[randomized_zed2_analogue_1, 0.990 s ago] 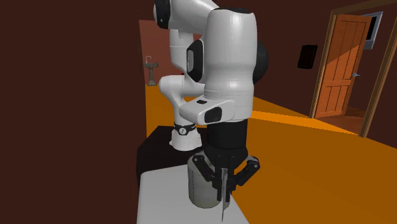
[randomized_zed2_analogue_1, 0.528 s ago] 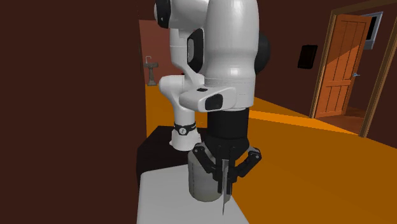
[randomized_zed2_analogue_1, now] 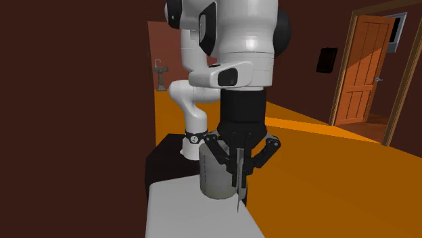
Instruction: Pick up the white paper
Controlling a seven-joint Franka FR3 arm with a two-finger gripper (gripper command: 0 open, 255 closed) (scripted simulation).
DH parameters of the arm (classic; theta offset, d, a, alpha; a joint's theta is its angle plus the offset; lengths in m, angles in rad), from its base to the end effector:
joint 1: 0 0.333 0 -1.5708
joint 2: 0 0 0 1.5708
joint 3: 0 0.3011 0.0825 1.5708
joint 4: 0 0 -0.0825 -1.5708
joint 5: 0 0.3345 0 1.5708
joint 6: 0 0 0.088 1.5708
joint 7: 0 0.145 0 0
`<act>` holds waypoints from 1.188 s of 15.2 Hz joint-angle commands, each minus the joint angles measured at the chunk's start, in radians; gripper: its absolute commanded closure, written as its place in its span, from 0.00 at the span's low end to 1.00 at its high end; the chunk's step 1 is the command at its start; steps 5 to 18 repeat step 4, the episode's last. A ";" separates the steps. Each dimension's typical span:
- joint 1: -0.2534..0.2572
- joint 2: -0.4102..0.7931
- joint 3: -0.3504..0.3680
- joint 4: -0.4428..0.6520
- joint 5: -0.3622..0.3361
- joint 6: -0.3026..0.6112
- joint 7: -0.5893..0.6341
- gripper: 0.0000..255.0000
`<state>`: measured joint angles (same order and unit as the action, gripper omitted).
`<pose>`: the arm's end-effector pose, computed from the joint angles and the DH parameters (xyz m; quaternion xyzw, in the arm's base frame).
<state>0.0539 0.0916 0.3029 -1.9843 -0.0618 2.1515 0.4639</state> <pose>0.5092 0.1824 0.3999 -0.9984 0.0387 -0.0419 0.0042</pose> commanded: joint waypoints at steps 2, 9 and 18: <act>0.000 -0.018 0.001 0.020 0.007 -0.036 -0.004 1.00; 0.000 -0.018 0.001 0.021 0.007 -0.038 -0.004 1.00; 0.000 -0.018 0.001 0.021 0.007 -0.038 -0.004 1.00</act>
